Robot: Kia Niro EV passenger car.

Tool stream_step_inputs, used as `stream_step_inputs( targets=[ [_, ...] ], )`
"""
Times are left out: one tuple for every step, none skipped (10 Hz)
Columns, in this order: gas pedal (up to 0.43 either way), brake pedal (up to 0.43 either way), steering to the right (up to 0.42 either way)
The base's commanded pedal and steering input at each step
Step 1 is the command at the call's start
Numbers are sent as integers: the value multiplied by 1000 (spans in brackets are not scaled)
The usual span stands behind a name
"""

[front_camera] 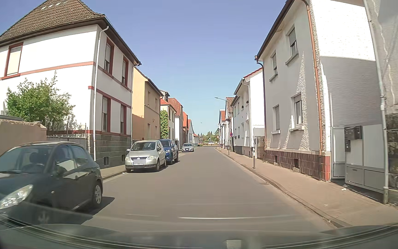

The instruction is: Follow the waypoints while adhering to traffic rules and regulations

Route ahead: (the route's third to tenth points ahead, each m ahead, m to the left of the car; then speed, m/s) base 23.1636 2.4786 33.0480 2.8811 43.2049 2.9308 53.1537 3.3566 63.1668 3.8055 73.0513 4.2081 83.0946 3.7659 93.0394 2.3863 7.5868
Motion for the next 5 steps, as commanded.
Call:
stream_step_inputs(
  targets=[
    [98, 30, -8],
    [98, 30, -8],
    [118, 30, -6],
    [118, 30, -5],
    [118, 30, -5]
  ],
)
